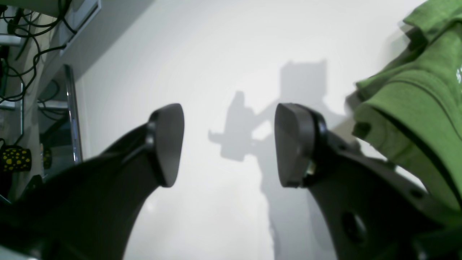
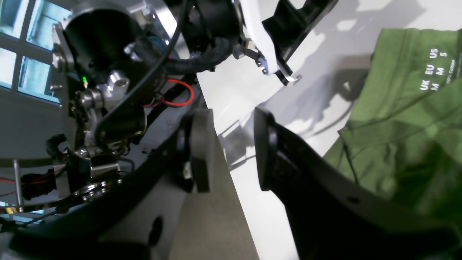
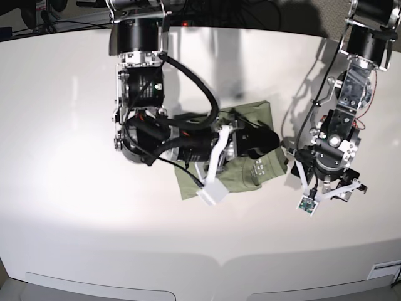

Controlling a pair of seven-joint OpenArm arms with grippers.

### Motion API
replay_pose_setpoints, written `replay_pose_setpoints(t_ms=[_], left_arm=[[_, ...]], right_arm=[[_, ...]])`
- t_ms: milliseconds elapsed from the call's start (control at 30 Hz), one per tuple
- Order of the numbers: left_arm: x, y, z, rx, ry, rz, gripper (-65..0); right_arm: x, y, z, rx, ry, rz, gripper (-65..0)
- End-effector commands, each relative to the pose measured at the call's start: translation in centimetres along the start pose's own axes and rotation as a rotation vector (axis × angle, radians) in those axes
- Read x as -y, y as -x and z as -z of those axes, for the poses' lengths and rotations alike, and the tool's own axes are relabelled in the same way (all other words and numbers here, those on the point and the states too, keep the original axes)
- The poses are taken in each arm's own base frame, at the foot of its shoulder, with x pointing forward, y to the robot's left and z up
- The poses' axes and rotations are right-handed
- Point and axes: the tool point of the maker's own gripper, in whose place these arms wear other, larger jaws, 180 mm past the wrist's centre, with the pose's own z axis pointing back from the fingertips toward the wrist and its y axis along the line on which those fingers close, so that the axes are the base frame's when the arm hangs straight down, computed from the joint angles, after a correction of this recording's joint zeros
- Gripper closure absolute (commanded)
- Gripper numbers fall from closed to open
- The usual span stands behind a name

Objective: Fold the T-shirt properly
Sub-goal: 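Press and tuck the folded bundle with the right gripper beside the left gripper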

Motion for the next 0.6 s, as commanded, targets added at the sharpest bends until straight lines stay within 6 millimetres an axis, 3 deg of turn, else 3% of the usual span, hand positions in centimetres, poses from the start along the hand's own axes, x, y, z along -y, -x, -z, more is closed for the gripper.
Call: replay_pose_setpoints(t_ms=[0,67,167,233,300,567], left_arm=[[-1.5,-1.3,-0.3,0.031,-0.038,-0.006,-38.7],[-1.3,-0.9,-0.3,0.009,-0.032,-0.010,-38.7],[-0.9,-0.8,-0.3,0.003,-0.006,-0.029,-38.7],[-0.6,-0.9,-0.3,0.005,0.007,-0.038,-38.6],[-0.6,-0.9,-0.3,0.005,0.012,-0.041,-38.6],[0.5,-1.2,-0.3,0.022,0.069,-0.082,-38.7]], right_arm=[[-0.5,-2.9,-0.4,0.075,-0.007,-0.055,-19.5],[0.8,-4.6,-1.0,0.101,0.064,-0.088,-19.5],[4.2,-6.3,-2.7,0.090,0.254,-0.141,-19.5],[6.8,-6.7,-4.2,0.054,0.398,-0.162,-19.5],[7.7,-6.7,-4.7,0.061,0.442,-0.162,-19.5],[8.4,-0.6,-4.4,-0.015,0.438,-0.060,-19.5]])
